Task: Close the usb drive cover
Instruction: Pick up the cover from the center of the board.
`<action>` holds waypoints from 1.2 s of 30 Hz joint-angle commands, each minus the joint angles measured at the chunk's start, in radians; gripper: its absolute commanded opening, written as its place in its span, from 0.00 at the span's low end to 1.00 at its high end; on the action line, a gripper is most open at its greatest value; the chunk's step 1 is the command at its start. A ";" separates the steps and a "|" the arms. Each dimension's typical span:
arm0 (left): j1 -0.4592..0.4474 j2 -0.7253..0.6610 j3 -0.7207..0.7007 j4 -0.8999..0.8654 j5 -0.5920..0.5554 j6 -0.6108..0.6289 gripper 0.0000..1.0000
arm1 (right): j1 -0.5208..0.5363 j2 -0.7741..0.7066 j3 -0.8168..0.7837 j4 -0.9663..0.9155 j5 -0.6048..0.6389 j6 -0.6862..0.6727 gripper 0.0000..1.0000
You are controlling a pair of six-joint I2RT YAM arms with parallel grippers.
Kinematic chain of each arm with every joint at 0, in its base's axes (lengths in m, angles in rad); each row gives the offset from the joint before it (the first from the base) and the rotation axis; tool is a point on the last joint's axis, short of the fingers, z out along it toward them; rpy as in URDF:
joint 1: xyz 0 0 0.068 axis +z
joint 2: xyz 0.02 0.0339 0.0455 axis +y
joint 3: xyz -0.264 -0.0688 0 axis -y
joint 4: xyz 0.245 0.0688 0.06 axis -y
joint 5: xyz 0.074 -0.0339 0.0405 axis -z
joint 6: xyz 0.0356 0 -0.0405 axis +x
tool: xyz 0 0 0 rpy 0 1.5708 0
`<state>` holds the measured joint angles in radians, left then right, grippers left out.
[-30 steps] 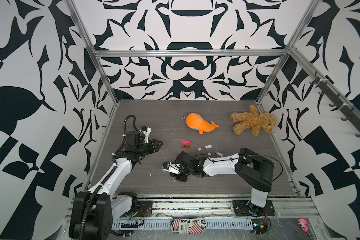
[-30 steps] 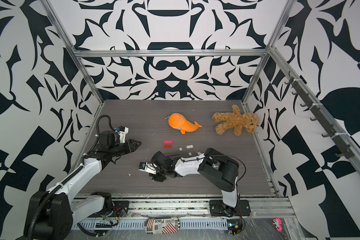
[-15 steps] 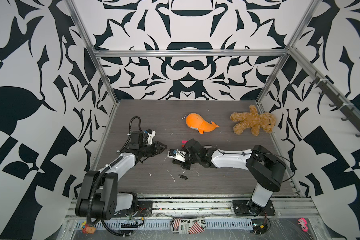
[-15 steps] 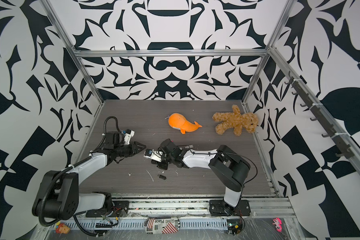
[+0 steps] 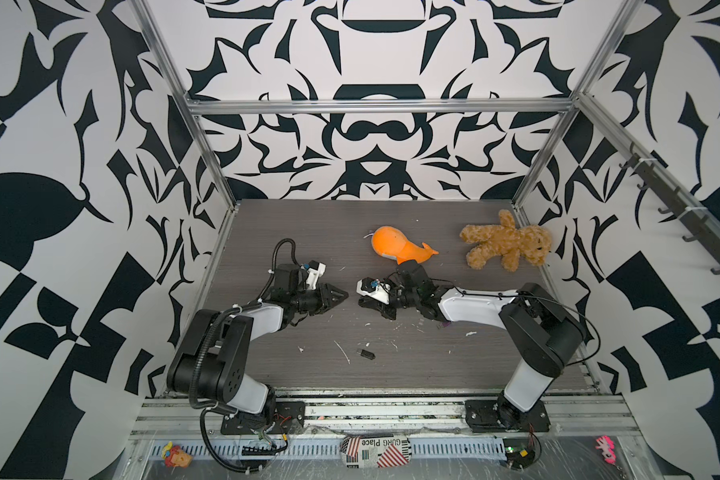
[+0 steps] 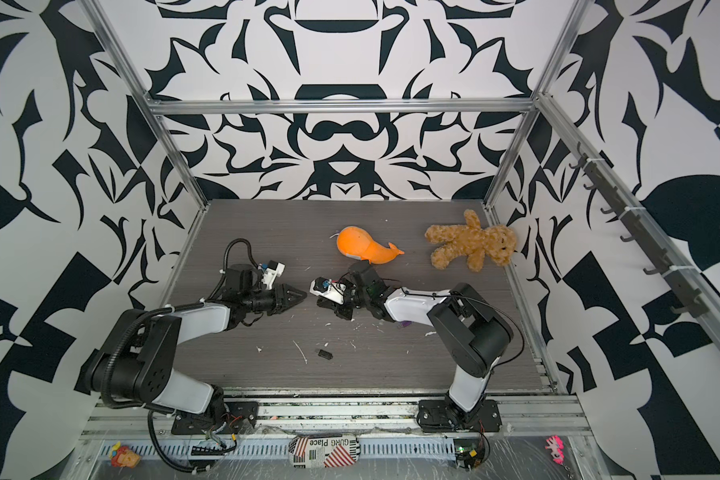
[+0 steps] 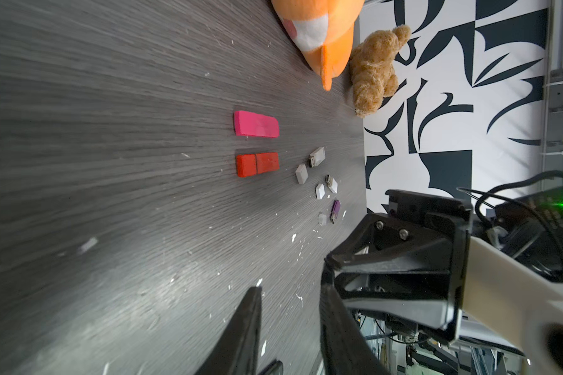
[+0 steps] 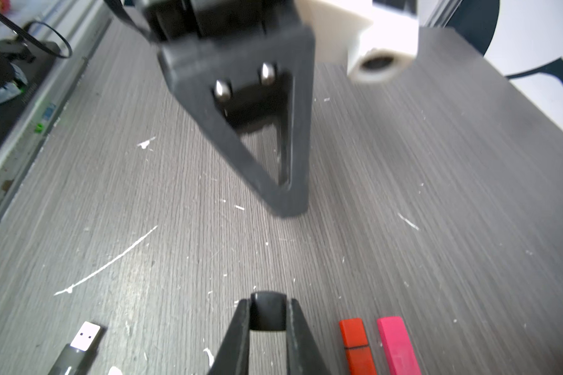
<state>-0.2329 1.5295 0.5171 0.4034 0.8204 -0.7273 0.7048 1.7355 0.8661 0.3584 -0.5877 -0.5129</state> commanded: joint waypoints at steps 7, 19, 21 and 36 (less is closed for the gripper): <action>-0.050 0.057 -0.017 0.204 0.058 -0.111 0.33 | -0.018 0.008 -0.003 0.101 -0.104 0.002 0.17; -0.069 0.063 -0.042 0.268 0.070 -0.147 0.30 | -0.018 0.027 0.004 0.119 -0.116 0.022 0.17; -0.071 0.063 -0.044 0.268 0.071 -0.148 0.30 | -0.018 0.027 -0.001 0.136 -0.112 0.030 0.17; -0.091 0.062 -0.037 0.261 0.059 -0.151 0.28 | -0.021 0.043 -0.020 0.217 -0.109 0.076 0.17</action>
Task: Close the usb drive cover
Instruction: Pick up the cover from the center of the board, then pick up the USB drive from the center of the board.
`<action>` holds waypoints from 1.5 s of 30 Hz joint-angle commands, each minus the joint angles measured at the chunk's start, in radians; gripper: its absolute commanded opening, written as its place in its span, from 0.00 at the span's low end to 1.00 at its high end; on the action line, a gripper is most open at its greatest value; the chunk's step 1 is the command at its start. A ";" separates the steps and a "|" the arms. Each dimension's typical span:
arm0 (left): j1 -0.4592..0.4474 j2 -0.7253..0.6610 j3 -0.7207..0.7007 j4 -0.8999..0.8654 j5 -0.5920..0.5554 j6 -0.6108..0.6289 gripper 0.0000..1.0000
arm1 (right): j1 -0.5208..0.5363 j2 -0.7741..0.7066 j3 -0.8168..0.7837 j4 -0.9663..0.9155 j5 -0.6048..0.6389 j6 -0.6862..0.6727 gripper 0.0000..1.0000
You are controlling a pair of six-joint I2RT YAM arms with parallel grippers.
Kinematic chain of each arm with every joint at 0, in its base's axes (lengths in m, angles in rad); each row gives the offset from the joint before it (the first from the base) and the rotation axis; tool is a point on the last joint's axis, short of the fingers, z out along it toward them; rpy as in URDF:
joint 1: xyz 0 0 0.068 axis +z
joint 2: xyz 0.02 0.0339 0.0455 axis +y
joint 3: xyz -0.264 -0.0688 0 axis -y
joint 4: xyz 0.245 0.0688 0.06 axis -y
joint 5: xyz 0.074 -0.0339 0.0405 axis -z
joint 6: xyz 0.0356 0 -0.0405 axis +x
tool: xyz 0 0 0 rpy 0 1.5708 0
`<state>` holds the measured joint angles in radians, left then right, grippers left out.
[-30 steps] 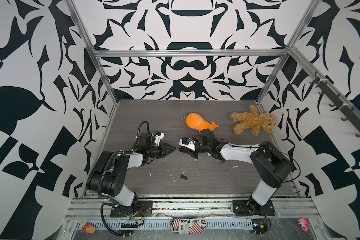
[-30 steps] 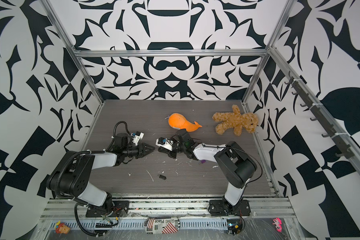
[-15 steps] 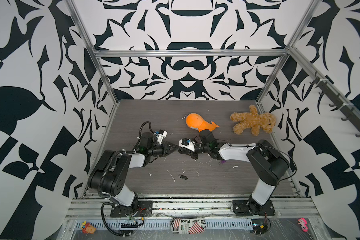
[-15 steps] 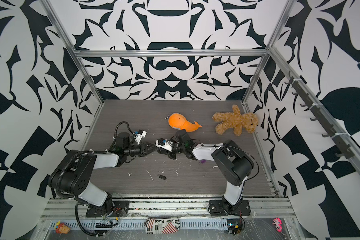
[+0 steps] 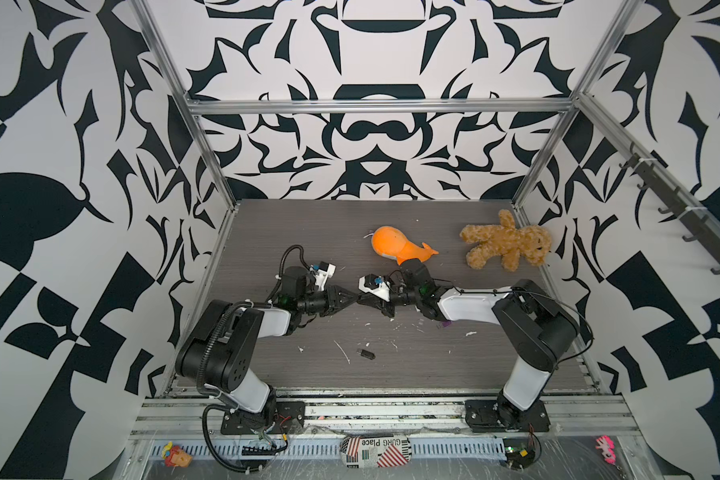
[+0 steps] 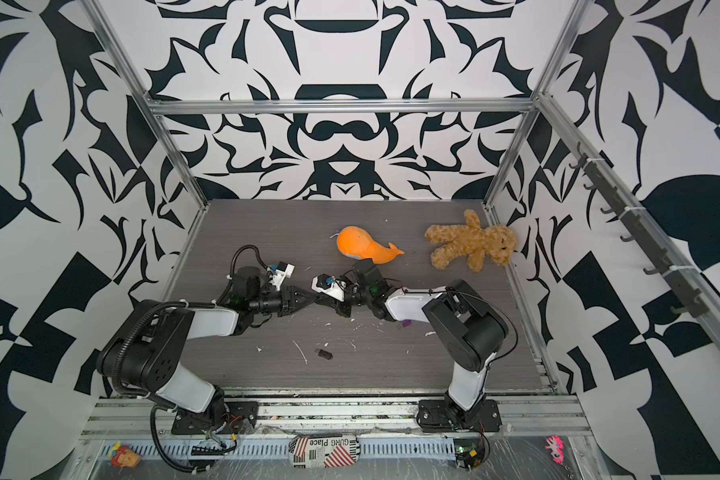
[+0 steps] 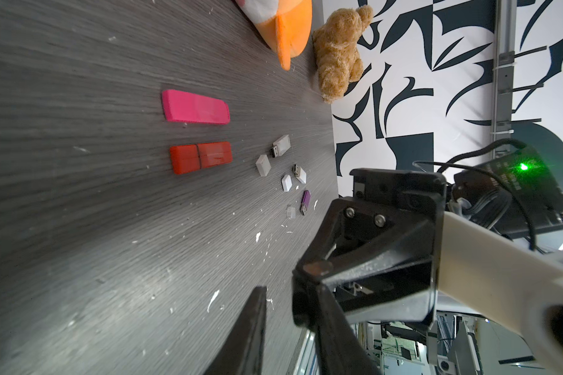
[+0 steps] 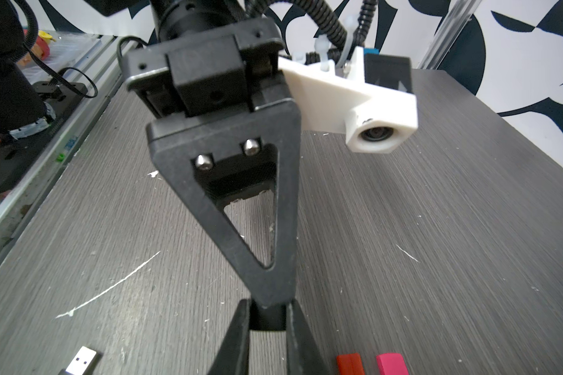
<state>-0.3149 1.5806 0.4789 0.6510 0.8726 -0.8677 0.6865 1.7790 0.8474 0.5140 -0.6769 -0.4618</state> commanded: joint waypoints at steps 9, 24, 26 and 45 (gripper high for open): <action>-0.010 0.016 0.009 0.015 0.006 -0.016 0.21 | -0.003 0.015 0.002 0.077 -0.020 0.034 0.17; -0.007 0.025 0.022 0.032 0.006 -0.020 0.14 | -0.018 -0.015 -0.013 0.072 0.008 0.003 0.43; -0.006 0.019 0.037 0.002 0.002 0.002 0.14 | -0.029 -0.047 -0.015 0.003 0.011 -0.023 0.44; 0.038 -0.070 0.112 -0.259 -0.095 0.213 0.13 | 0.147 -0.219 -0.039 -0.600 0.230 -0.029 0.45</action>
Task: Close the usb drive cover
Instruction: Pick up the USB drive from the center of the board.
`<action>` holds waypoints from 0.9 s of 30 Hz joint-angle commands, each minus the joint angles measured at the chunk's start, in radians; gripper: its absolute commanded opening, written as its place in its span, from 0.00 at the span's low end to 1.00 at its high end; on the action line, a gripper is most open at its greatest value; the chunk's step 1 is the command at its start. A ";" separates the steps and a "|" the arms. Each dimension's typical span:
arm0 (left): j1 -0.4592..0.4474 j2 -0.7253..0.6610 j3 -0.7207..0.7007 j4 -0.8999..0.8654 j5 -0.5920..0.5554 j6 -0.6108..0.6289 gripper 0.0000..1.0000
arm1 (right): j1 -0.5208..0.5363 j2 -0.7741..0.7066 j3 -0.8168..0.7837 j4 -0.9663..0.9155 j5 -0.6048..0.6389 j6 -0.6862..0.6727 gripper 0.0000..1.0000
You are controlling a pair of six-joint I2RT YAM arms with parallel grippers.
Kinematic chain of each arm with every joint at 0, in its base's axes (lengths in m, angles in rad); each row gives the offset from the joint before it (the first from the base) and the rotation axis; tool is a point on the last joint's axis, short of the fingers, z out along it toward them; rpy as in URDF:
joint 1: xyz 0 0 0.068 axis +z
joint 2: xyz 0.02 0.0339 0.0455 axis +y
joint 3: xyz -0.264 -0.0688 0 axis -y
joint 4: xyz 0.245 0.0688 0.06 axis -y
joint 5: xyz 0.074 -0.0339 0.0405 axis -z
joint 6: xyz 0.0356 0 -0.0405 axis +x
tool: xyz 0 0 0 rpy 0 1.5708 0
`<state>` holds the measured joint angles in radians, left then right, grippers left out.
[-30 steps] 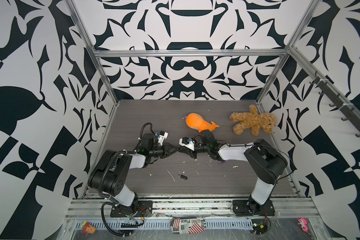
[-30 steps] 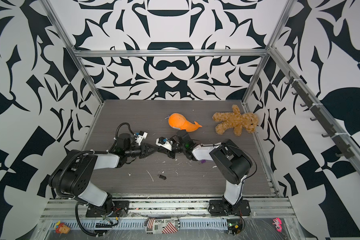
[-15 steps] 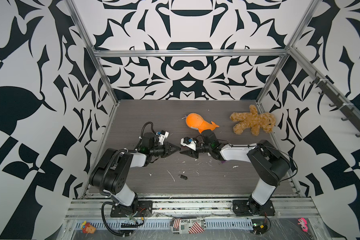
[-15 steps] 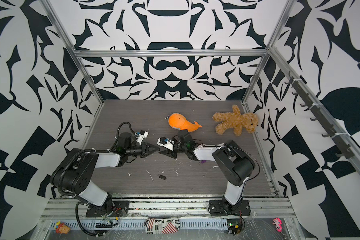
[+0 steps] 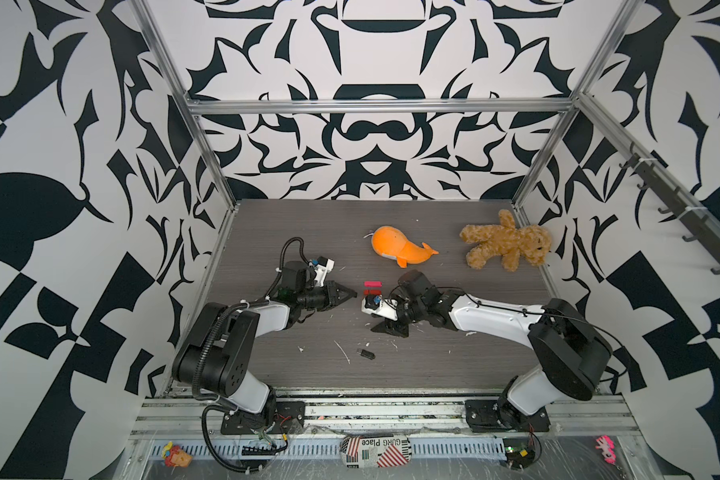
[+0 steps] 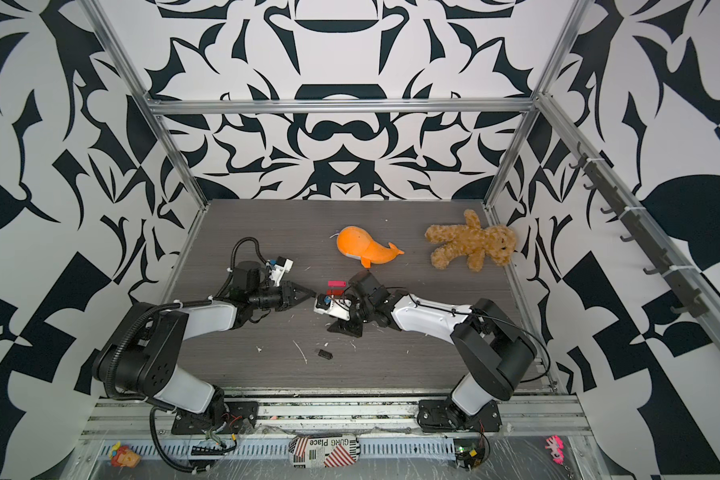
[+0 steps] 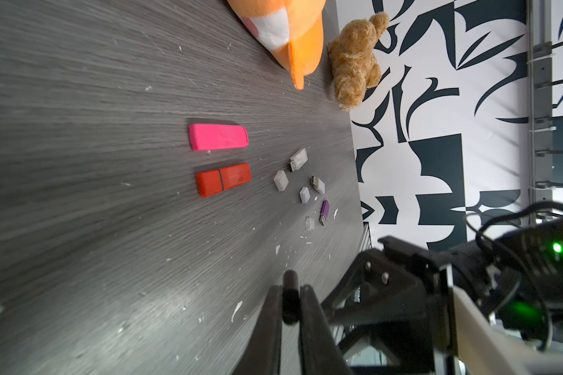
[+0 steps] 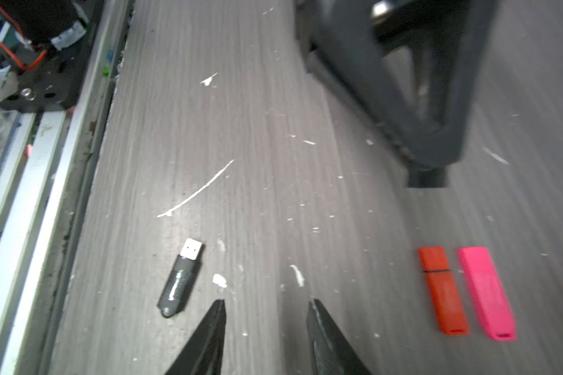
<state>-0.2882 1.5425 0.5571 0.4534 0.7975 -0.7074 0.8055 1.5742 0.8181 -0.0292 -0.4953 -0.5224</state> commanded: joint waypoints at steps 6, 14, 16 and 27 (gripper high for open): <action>0.019 -0.074 0.041 -0.136 -0.036 0.099 0.14 | 0.120 0.026 -0.002 -0.069 0.085 0.052 0.45; 0.026 -0.118 0.026 -0.185 -0.046 0.129 0.13 | 0.165 0.084 0.021 -0.061 0.141 0.081 0.48; 0.026 -0.125 0.020 -0.188 -0.047 0.131 0.13 | 0.178 0.102 0.031 -0.066 0.150 0.079 0.49; 0.026 -0.134 0.001 -0.190 -0.046 0.135 0.13 | 0.202 0.163 0.068 -0.068 0.204 0.105 0.49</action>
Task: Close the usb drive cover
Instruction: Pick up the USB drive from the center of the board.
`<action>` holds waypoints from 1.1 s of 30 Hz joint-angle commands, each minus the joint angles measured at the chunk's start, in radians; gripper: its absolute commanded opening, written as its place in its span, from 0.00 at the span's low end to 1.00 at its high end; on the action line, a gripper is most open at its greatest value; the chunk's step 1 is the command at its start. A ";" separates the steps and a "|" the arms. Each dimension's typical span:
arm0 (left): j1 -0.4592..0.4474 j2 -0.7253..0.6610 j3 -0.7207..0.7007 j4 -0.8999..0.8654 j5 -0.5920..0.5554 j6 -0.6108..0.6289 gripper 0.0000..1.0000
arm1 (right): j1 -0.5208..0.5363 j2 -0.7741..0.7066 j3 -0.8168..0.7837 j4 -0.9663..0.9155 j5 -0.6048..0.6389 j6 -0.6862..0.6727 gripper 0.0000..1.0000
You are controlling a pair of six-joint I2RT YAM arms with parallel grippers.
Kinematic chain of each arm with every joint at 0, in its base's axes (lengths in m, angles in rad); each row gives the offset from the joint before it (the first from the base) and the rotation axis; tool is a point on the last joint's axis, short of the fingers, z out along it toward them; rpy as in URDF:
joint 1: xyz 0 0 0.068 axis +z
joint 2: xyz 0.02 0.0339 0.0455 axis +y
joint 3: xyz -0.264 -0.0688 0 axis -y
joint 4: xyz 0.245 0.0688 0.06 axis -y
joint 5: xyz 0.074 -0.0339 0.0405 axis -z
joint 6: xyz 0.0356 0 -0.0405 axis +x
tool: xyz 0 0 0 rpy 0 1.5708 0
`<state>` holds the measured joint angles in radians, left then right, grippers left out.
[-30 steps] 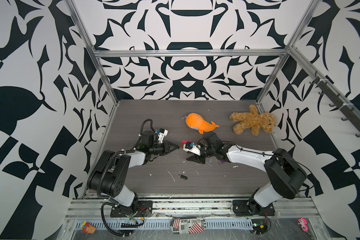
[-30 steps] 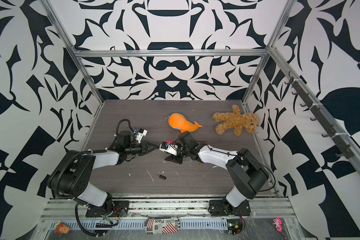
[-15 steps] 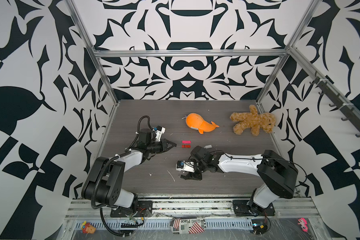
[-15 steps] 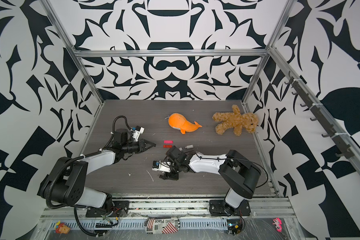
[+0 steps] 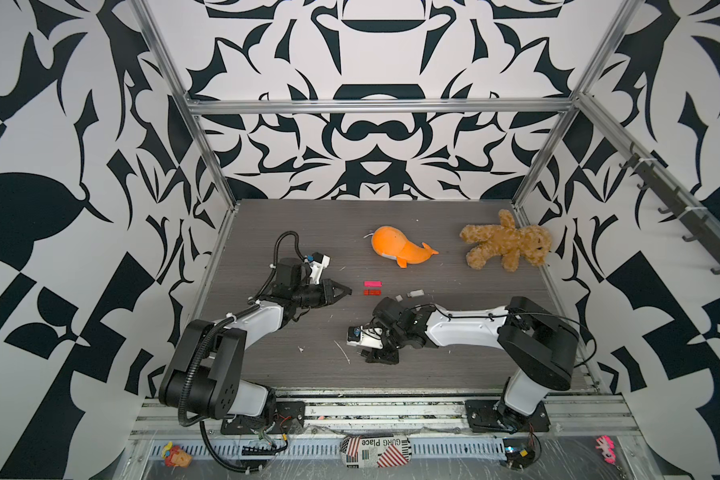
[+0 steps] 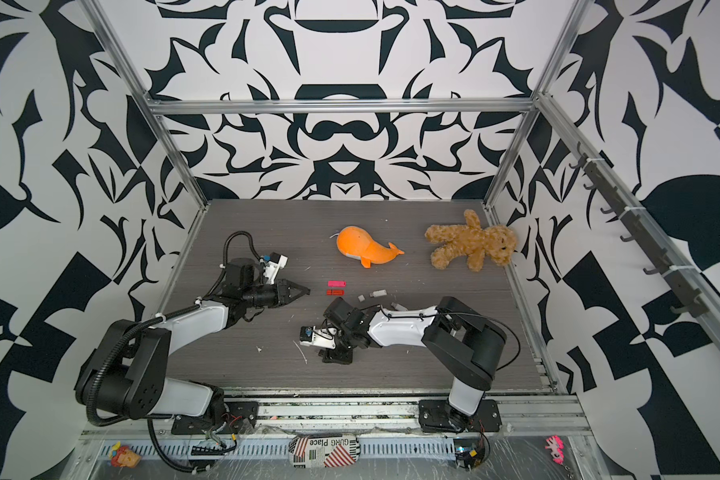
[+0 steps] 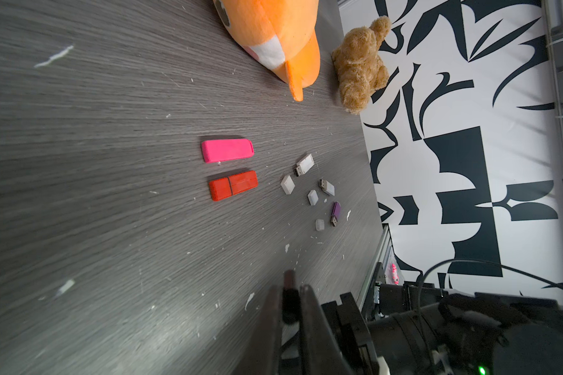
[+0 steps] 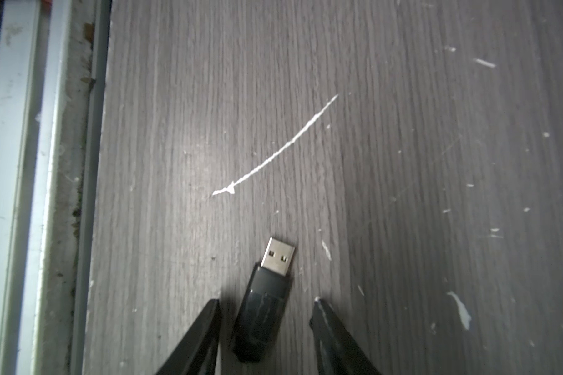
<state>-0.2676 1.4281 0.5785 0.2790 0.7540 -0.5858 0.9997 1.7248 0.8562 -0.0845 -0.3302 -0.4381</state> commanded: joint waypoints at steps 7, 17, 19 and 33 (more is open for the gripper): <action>0.005 -0.025 -0.025 -0.018 -0.009 0.016 0.13 | 0.008 0.015 0.033 -0.056 0.100 -0.022 0.40; 0.005 -0.029 -0.028 -0.017 -0.015 0.013 0.15 | 0.008 0.027 0.043 -0.111 0.090 -0.091 0.31; 0.005 -0.025 -0.027 -0.011 -0.012 0.010 0.15 | 0.008 0.029 0.041 -0.116 0.095 -0.105 0.29; 0.005 0.018 -0.016 0.032 0.026 -0.020 0.15 | -0.077 -0.073 0.003 0.051 0.063 -0.134 0.14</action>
<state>-0.2676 1.4300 0.5644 0.2859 0.7536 -0.5915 0.9684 1.7054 0.8616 -0.0879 -0.2604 -0.5652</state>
